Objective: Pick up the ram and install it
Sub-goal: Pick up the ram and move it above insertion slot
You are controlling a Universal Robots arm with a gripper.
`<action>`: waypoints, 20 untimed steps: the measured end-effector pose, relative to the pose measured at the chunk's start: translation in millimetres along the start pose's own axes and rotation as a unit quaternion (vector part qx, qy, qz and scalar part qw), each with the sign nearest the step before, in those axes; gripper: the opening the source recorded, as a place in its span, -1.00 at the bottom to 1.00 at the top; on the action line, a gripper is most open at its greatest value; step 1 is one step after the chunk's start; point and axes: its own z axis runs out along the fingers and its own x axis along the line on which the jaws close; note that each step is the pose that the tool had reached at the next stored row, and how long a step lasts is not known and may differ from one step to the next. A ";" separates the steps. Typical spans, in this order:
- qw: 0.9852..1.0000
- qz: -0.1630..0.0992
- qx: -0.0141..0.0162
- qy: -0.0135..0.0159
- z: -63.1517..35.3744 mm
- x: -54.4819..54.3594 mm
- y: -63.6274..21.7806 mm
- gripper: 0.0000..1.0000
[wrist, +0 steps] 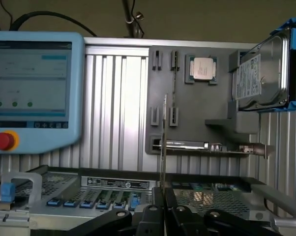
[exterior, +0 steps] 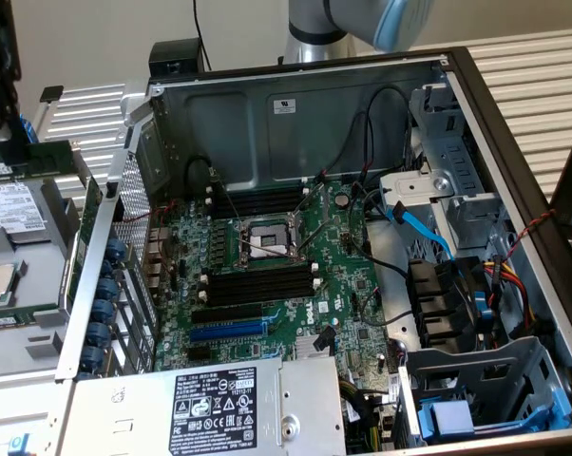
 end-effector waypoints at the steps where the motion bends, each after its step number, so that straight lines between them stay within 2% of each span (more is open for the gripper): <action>1: 1.000 0.000 -0.001 0.000 -1.5 0.1 -4.3 -0.74; 10: 1.000 0.000 -0.007 0.000 -11.8 0.6 -44.2 -0.74; 20: 1.000 0.000 -0.013 0.000 -15.0 1.3 -89.2 -0.74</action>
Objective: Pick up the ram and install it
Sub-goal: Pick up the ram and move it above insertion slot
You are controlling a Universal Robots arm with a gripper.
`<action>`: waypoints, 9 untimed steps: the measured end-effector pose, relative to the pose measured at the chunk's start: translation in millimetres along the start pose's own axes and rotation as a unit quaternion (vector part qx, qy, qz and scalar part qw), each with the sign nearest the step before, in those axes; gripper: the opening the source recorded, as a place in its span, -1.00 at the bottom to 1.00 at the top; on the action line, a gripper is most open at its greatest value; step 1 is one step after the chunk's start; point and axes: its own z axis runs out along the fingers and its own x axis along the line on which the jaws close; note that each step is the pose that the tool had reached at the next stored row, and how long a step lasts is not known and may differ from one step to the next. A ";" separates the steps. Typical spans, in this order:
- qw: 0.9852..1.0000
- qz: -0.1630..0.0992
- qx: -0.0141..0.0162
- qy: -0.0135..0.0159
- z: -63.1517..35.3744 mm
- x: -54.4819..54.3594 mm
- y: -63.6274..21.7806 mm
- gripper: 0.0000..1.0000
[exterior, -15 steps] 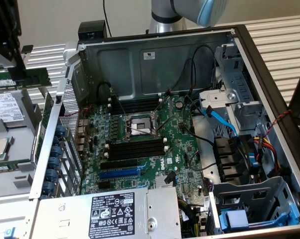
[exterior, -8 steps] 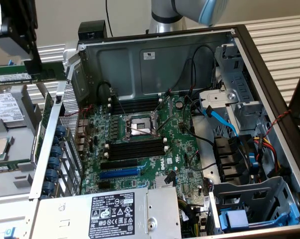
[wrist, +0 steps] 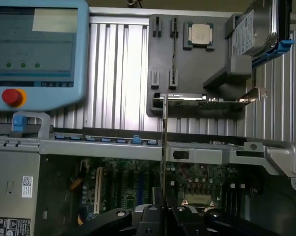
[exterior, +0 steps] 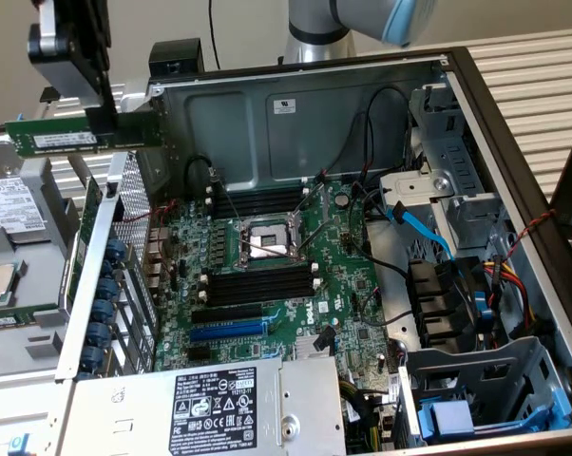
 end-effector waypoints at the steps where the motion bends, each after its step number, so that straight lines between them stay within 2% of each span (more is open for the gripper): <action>1: 1.000 0.000 0.000 0.000 -0.2 0.1 -4.5 -0.74; 9: 1.000 0.000 -0.002 0.000 -2.1 0.7 -40.9 -0.74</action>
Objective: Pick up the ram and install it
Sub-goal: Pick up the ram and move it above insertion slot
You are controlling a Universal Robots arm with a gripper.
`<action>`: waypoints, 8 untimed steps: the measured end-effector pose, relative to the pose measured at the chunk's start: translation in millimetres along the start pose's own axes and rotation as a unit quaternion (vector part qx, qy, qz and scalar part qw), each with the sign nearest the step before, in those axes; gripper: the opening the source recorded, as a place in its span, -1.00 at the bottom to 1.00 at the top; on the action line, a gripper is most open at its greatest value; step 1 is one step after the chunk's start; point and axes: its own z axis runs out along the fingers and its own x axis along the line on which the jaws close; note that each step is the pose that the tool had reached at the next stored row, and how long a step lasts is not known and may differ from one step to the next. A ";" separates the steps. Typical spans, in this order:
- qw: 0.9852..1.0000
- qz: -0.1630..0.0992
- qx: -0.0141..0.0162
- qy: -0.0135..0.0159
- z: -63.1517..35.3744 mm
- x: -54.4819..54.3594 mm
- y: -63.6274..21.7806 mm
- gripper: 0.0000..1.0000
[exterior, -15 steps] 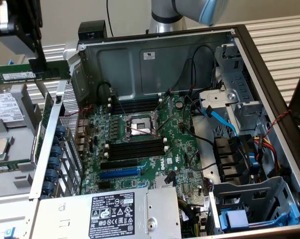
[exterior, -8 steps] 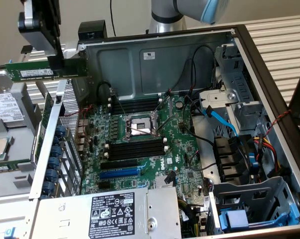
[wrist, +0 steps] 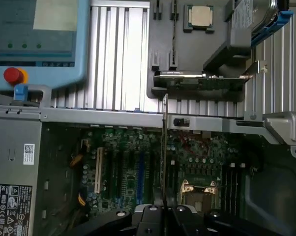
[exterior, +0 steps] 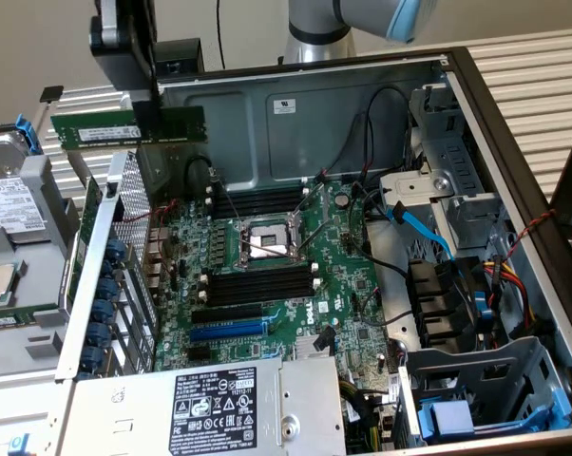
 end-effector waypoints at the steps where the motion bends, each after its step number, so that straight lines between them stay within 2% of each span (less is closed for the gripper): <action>1: 1.000 0.000 0.000 0.000 -0.2 0.1 -4.3 -0.74; 8: 1.000 0.000 -0.002 0.000 -2.0 0.6 -35.9 -0.74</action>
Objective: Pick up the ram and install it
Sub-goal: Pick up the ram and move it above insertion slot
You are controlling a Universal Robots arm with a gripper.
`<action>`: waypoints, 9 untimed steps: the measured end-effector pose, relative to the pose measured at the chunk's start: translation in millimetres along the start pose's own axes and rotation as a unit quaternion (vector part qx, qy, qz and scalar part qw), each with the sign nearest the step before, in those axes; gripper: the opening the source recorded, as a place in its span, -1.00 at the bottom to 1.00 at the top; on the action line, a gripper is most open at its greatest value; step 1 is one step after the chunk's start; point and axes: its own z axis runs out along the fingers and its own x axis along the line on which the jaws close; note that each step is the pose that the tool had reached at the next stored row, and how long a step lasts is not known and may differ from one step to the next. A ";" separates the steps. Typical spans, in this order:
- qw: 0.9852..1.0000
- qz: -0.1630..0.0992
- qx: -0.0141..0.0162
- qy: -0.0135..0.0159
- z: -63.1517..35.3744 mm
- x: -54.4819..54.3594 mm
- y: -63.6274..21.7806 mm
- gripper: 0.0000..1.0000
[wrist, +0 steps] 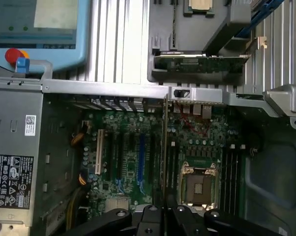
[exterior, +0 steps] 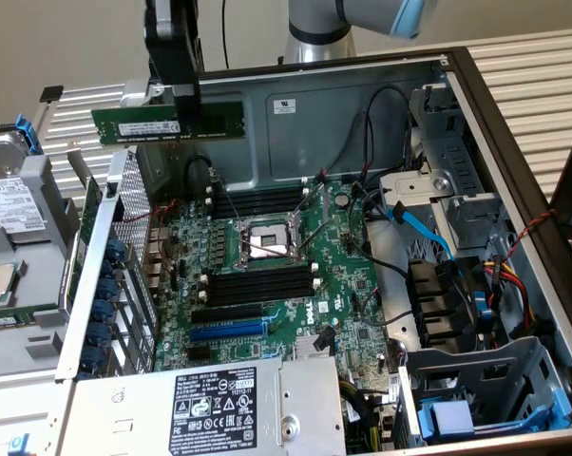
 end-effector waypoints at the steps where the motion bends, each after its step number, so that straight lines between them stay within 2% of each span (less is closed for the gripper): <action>1: 1.000 0.000 -0.001 0.000 -0.2 0.1 -4.3 -0.74; 5: 1.000 0.000 -0.006 0.000 -1.2 0.5 -21.6 -0.74; 9: 1.000 0.000 -0.007 0.000 -2.0 1.0 -34.4 -0.74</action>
